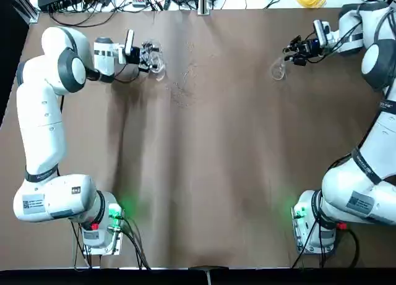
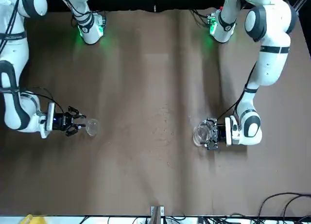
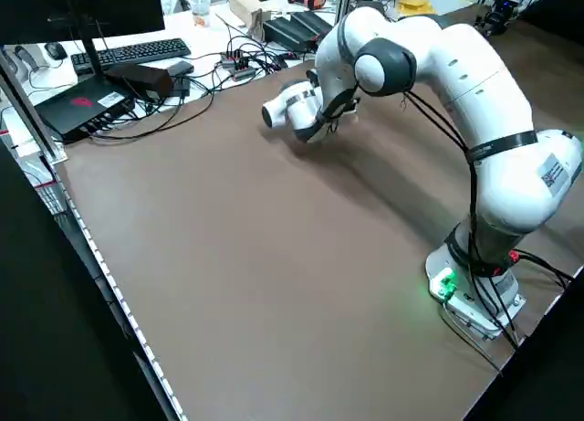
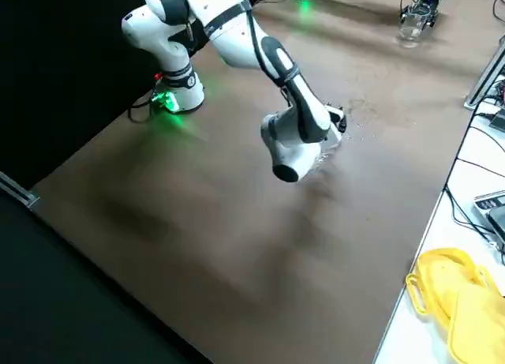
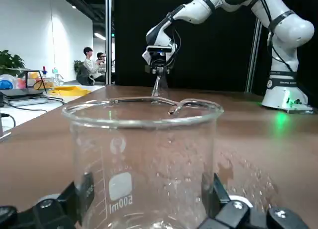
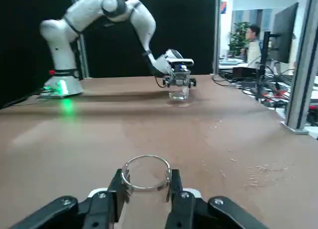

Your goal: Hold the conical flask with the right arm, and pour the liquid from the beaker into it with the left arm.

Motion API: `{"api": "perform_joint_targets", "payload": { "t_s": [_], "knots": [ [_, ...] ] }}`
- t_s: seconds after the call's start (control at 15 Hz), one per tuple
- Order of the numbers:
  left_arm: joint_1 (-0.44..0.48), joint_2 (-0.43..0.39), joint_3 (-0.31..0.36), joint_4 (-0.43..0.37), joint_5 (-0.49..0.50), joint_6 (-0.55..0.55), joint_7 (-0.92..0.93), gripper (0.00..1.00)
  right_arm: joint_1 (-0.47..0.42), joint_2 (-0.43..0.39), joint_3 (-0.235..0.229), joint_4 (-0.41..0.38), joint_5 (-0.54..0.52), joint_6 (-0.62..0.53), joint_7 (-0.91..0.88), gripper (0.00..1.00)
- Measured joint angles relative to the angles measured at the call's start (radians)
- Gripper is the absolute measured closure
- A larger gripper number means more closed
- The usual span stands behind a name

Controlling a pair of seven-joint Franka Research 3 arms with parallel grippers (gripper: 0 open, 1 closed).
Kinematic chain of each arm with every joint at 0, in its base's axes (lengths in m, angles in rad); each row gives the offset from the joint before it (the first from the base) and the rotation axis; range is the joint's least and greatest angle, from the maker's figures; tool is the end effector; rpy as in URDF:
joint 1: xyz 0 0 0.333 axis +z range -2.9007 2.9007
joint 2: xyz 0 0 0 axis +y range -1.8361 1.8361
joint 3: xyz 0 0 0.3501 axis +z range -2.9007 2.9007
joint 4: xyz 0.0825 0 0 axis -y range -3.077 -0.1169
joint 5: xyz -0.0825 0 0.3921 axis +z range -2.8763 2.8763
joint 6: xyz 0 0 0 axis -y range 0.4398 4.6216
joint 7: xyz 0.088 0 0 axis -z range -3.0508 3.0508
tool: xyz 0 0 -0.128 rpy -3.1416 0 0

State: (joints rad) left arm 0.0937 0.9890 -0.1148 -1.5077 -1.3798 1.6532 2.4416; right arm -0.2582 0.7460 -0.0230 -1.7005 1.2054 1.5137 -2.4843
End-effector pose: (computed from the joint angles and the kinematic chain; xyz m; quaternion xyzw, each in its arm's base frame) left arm 0.6849 -0.1189 0.1149 0.5136 -0.5281 0.4499 0.5049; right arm 0.6373 -0.0533 0.1917 -0.5366 -0.5582 -0.4349 0.4596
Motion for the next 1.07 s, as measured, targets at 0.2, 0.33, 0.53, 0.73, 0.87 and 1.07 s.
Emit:
{"api": "perform_joint_targets", "payload": {
  "t_s": [0.2, 0.33, 0.53, 0.73, 0.87, 1.07],
  "knots": [
    [-0.054, -0.062, 0.000, 0.004, 0.000, 0.042, -0.090, 0.02, 0.085, -0.006, 0.003, -0.027, 0.127, 0.093, 0.000, 0.61],
    [-0.098, -0.103, 0.001, 0.005, 0.000, 0.083, -0.129, 0.02, 0.163, -0.017, 0.006, -0.050, 0.221, 0.183, 0.000, 0.61],
    [-0.166, -0.154, 0.000, 0.005, 0.001, 0.164, -0.188, 0.02, 0.287, -0.040, 0.008, -0.077, 0.355, 0.311, 0.000, 0.61],
    [-0.230, -0.185, 0.000, 0.005, 0.001, 0.245, -0.263, 0.02, 0.388, -0.049, 0.007, -0.087, 0.460, 0.398, 0.000, 0.61],
    [-0.280, -0.208, 0.001, 0.005, 0.001, 0.301, -0.343, 0.02, 0.436, -0.066, 0.007, -0.125, 0.518, 0.439, 0.000, 0.61],
    [-0.316, -0.232, 0.001, 0.005, 0.002, 0.359, -0.416, 0.02, 0.490, -0.086, 0.006, -0.159, 0.604, 0.477, -0.001, 0.61]
  ]
}}
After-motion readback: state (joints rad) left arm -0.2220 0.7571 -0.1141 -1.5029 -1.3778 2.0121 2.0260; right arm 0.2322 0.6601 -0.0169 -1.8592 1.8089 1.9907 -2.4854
